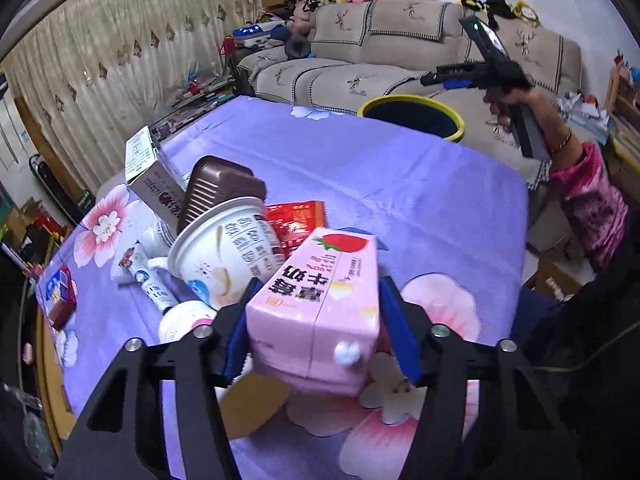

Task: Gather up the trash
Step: 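Grasp the pink strawberry milk carton with the left gripper and lift, then carry the pink carton over the bin and open the left gripper, then grasp the brown lid on the yogurt cup with the right gripper, then carry the brown lid over the bin and open the right gripper, then grasp the white paper cup by its rim with the left gripper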

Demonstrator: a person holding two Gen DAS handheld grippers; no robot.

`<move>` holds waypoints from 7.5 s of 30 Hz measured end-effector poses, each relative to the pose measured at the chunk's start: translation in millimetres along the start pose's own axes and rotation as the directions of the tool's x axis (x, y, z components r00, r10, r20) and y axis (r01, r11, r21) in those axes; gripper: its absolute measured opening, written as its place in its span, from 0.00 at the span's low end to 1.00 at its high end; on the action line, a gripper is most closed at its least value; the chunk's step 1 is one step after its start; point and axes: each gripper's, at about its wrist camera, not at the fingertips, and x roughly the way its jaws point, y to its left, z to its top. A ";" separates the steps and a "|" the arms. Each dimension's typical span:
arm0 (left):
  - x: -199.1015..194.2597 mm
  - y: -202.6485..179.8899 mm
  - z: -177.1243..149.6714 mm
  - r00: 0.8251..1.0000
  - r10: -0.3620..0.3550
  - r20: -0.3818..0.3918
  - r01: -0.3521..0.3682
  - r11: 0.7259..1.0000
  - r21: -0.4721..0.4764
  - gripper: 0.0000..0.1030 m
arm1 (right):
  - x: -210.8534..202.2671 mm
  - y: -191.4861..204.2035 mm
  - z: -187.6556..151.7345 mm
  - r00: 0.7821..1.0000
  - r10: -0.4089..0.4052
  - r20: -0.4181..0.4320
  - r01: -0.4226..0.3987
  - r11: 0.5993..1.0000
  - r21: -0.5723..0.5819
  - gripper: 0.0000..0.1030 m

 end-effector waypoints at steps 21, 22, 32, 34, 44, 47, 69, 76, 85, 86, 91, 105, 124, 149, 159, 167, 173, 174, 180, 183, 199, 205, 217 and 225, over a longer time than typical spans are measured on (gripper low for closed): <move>6.5 -66.0 84.7 0.993 -0.003 0.118 0.014 0.995 -0.094 0.49 | -52.1 -33.5 -4.1 0.995 0.014 0.102 -0.019 0.999 0.049 0.62; 10.8 -68.2 94.4 0.991 -0.009 0.130 0.021 0.995 -0.096 0.49 | -54.8 -36.1 -4.1 0.994 0.002 0.108 -0.007 0.999 0.049 0.62; 121.4 -113.8 213.6 0.988 -0.115 0.099 0.123 0.990 -0.075 0.49 | -71.5 -79.2 -10.2 0.988 -0.082 0.133 0.068 0.992 0.106 0.62; 147.7 -124.3 233.1 0.988 -0.131 0.077 0.136 0.988 -0.075 0.49 | -73.9 -89.0 -12.7 0.985 -0.105 0.135 0.089 0.988 0.124 0.62; 252.8 -157.0 278.9 0.987 -0.160 -0.018 0.158 0.983 -0.096 0.50 | -74.7 -125.6 -19.6 0.981 -0.153 0.119 0.129 0.974 0.187 0.65; 275.0 -158.7 288.1 0.990 -0.135 -0.041 0.130 0.985 -0.110 0.55 | -73.3 -127.9 -21.3 0.982 -0.152 0.112 0.129 0.973 0.193 0.65; 7.8 -50.6 147.3 0.927 0.271 0.259 -0.153 0.905 -0.397 0.95 | -60.1 -22.0 -33.3 0.999 -0.001 0.051 0.001 1.000 0.009 0.66; -51.8 -3.9 64.9 0.880 0.439 0.181 -0.308 0.818 -0.486 0.95 | -55.1 61.4 -45.1 0.993 0.117 -0.001 -0.116 0.985 -0.126 0.66; -114.3 45.4 -26.7 0.774 0.622 0.115 -0.433 0.654 -0.620 0.95 | -50.3 181.7 -68.3 0.942 0.306 -0.135 -0.333 0.899 -0.284 0.66; -118.2 51.3 -36.5 0.767 0.633 0.104 -0.441 0.639 -0.630 0.95 | -51.5 194.3 -70.4 0.930 0.335 -0.151 -0.365 0.884 -0.292 0.66; -128.4 66.1 -61.8 0.770 0.631 0.094 -0.424 0.617 -0.663 0.95 | -52.6 248.5 -80.6 0.888 0.410 -0.206 -0.457 0.831 -0.316 0.66; -110.9 68.5 -58.6 0.799 0.594 0.090 -0.395 0.633 -0.666 0.95 | -23.0 301.4 -74.8 0.806 0.512 -0.295 -0.570 0.806 -0.159 0.70; -93.0 72.1 -50.9 0.822 0.563 0.088 -0.379 0.656 -0.653 0.95 | -7.9 309.5 -80.6 0.783 0.532 -0.322 -0.591 0.798 -0.120 0.58; -46.2 53.0 -21.3 0.869 0.490 0.071 -0.360 0.723 -0.590 0.95 | -27.6 156.5 -21.0 0.992 0.107 0.070 -0.099 0.989 -0.114 0.59; -17.4 43.9 5.3 0.891 0.453 0.044 -0.356 0.754 -0.553 0.95 | 13.7 46.6 3.9 0.996 -0.085 0.033 0.085 0.996 -0.017 0.59; 5.3 35.9 26.2 0.906 0.423 0.020 -0.353 0.780 -0.517 0.95 | 66.7 -6.0 3.6 0.986 -0.153 -0.066 0.155 0.988 0.012 0.60; 16.4 35.5 33.6 0.911 0.413 0.008 -0.353 0.789 -0.503 0.95 | 86.2 -19.8 0.7 0.983 -0.159 -0.096 0.163 0.986 0.042 0.66; 17.4 35.1 33.9 0.911 0.412 0.008 -0.352 0.790 -0.502 0.95 | 85.0 -20.2 -1.2 0.983 -0.160 -0.094 0.164 0.985 0.045 0.66; 18.5 35.1 33.6 0.911 0.413 0.006 -0.353 0.786 -0.507 0.95 | 71.2 -16.5 -3.1 0.984 -0.155 -0.085 0.160 0.985 0.057 0.66; 17.2 37.3 27.3 0.909 0.418 -0.001 -0.359 0.779 -0.514 0.95 | 56.4 -10.4 -3.9 0.988 -0.145 -0.062 0.148 0.988 0.048 0.68; 19.2 51.8 -40.8 0.879 0.454 -0.146 -0.461 0.734 -0.499 0.95 | 4.7 5.0 -7.6 0.995 -0.103 0.004 0.103 0.994 0.026 0.69; 26.5 47.4 -54.6 0.882 0.442 -0.165 -0.463 0.746 -0.478 0.94 | 7.5 17.5 -10.2 0.997 -0.075 -0.013 0.075 0.997 -0.005 0.69; 43.6 47.3 -68.5 0.887 0.413 -0.208 -0.459 0.735 -0.500 0.88 | 9.2 21.8 -11.9 0.998 -0.060 -0.023 0.060 0.998 -0.010 0.69; 35.4 51.6 -70.7 0.899 0.392 -0.194 -0.432 0.729 -0.531 0.63 | 8.3 23.4 -11.8 0.999 -0.049 -0.020 0.048 0.999 -0.012 0.69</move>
